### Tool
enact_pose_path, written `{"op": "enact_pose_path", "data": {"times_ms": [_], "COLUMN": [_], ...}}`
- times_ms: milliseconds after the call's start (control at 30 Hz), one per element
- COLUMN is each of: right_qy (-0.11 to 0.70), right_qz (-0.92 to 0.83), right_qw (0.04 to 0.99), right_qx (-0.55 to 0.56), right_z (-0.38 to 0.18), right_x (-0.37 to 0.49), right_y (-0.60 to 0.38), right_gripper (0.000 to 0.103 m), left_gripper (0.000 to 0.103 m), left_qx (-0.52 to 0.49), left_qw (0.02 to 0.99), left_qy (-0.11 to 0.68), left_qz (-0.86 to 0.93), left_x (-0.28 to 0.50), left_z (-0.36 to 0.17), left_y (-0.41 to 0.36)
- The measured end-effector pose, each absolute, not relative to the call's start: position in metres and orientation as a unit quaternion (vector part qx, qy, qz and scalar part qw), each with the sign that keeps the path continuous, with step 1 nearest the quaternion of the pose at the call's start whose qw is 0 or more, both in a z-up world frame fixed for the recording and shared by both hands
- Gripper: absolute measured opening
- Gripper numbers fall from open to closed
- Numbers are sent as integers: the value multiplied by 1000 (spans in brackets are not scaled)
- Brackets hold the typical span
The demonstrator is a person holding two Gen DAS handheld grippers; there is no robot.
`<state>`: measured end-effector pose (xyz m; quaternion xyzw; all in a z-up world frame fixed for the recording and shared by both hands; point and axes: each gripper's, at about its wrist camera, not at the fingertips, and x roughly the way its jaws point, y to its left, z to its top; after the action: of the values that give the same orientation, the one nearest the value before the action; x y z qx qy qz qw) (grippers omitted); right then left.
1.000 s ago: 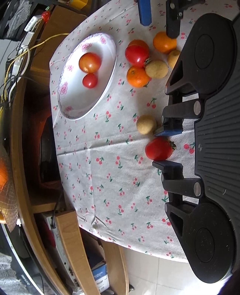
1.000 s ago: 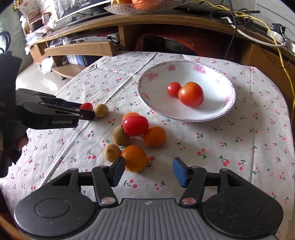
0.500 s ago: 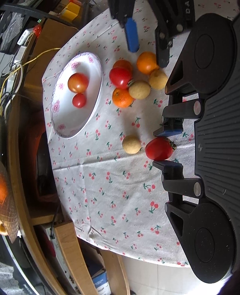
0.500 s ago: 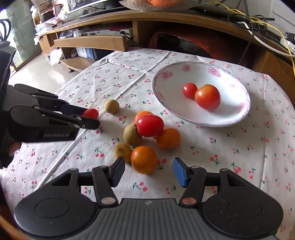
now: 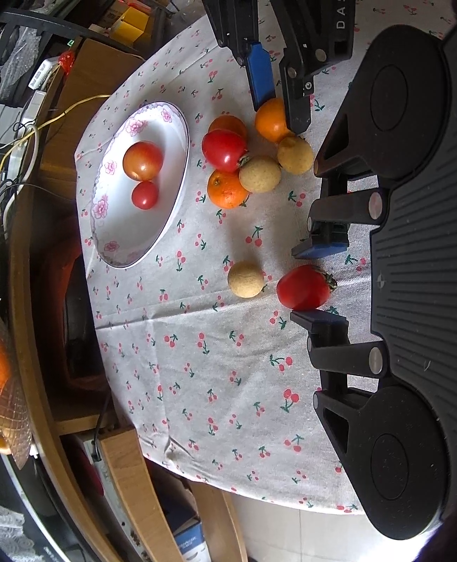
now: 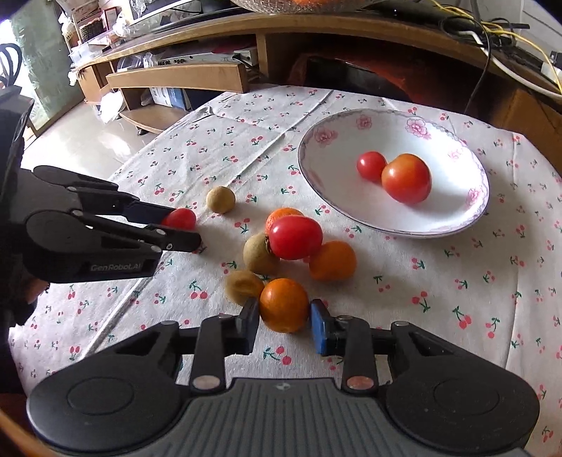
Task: Organize fruits
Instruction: 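Grasp the mandarin orange with the right gripper while the left gripper holds the red tomato, then carry the red tomato and the mandarin over the white bowl with both grippers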
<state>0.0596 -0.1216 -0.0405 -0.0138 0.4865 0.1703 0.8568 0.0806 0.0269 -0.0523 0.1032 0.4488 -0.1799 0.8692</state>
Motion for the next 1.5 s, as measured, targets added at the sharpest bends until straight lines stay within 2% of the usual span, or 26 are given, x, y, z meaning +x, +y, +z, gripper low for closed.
{"op": "enact_pose_path", "data": {"times_ms": [700,900,1067,1300,1433,1500], "right_qy": [515,507,508,504,504,505], "right_qz": [129,128,123,133,135,135], "right_qw": [847,852,853,852,852,852], "right_qx": [-18,-16,-20,-37,-25,-19], "right_z": [-31,-34,-40,-43,-43,-43], "right_x": [-3,1,10,15,17,17], "right_y": [-129,-127,-127,-126,-130,-131], "right_gripper": [32,32,32,33,33,33], "left_gripper": [35,37,45,49,49,46], "left_qx": [118,97,93,103,110,118], "left_qw": [863,869,874,871,869,868], "left_qy": [449,448,445,449,448,447], "left_qz": [-199,-187,-174,-170,-179,-181], "left_x": [48,59,68,77,77,75], "left_z": [-43,-43,-44,-54,-54,-53], "left_y": [21,22,22,18,14,13]}}
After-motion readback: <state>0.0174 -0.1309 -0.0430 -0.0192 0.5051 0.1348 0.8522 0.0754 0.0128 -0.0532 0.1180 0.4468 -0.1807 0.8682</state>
